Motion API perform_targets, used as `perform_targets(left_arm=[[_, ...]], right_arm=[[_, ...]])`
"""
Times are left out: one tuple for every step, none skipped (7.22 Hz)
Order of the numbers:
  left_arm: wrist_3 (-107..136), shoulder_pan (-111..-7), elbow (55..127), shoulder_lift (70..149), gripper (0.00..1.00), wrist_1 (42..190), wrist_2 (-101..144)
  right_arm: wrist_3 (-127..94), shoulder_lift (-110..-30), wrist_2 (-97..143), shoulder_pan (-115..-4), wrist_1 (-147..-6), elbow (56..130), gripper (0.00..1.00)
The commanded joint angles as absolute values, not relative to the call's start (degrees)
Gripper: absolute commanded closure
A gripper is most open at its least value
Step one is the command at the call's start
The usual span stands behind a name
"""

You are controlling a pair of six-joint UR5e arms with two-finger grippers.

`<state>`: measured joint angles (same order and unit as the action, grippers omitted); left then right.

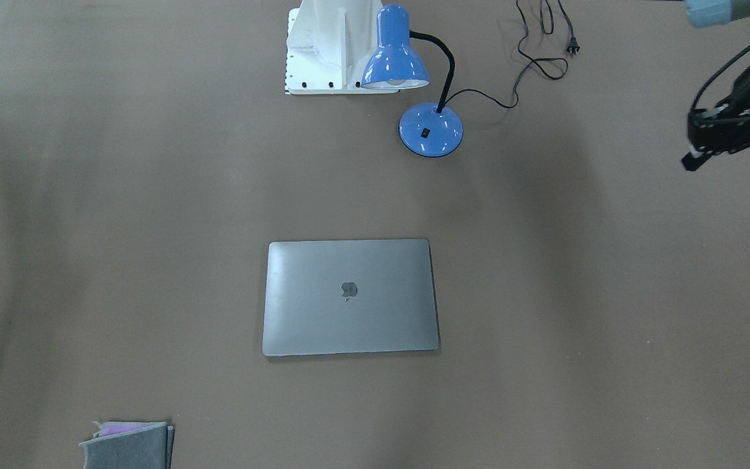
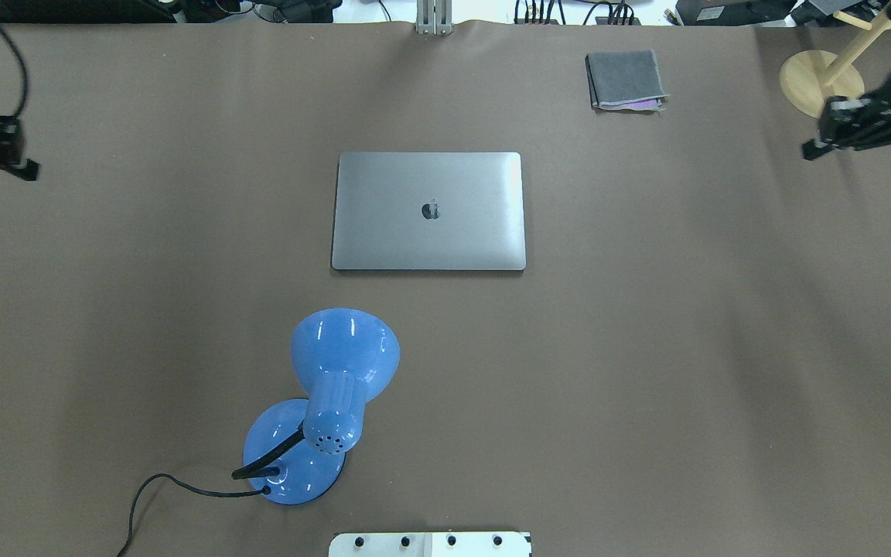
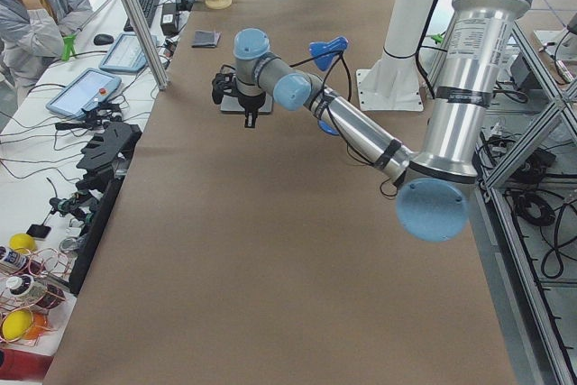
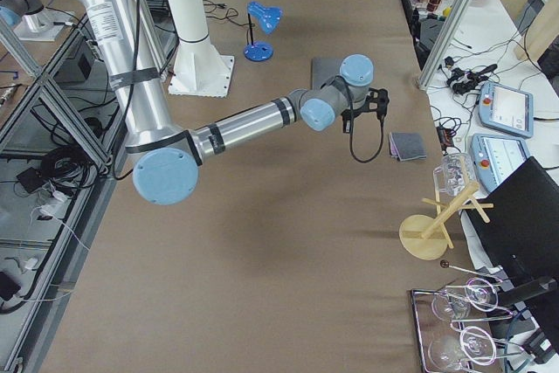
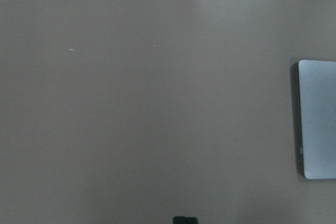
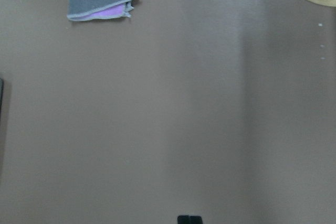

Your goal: Close laptop

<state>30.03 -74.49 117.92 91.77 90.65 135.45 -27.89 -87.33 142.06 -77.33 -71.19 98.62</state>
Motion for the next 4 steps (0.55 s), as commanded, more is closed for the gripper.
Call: perform_targets(left_arm=[[12.65, -83.72, 118.83, 80.64, 0.03, 90.53, 136.14], [6.48, -86.63, 118.22, 77.90, 0.02, 90.53, 136.14], [4.76, -87.79, 118.13, 76.31, 0.02, 90.44, 135.79], [4.75, -87.89, 118.04, 75.42, 0.02, 90.44, 135.44]], right_arm=[[-6.23, -97.87, 137.50, -85.05, -71.89, 97.74, 0.01], [-1.02, -98.34, 135.29, -86.03, -74.77, 97.13, 0.00], [3.99, -97.22, 135.00, -86.65, -80.10, 96.77, 0.00], [7.26, -94.68, 134.65, -87.88, -85.64, 96.68, 0.00]])
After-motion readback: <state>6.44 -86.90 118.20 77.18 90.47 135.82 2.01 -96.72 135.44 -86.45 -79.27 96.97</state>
